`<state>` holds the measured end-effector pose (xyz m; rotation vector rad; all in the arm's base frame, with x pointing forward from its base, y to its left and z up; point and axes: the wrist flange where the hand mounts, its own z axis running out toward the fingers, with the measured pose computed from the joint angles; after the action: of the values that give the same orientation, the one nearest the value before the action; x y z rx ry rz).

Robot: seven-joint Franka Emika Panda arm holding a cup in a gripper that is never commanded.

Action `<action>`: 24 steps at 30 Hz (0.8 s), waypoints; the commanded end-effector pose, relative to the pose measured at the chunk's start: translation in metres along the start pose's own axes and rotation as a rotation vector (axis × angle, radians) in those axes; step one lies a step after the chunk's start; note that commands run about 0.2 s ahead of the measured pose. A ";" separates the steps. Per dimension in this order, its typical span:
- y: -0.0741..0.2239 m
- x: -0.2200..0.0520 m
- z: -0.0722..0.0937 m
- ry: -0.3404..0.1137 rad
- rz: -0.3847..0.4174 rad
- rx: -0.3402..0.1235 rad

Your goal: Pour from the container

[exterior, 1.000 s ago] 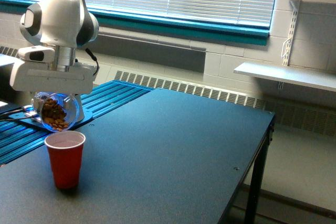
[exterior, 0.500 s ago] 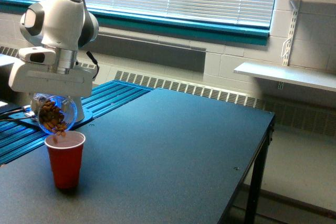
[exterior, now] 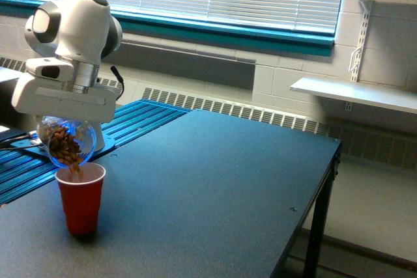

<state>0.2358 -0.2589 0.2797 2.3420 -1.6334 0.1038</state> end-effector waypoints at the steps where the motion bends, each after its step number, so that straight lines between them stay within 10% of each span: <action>1: -0.006 0.002 -0.003 0.015 -0.020 -0.018; 24: -0.010 0.009 -0.005 0.032 -0.105 -0.091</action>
<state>0.2441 -0.2621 0.2818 2.3342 -1.5127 0.0520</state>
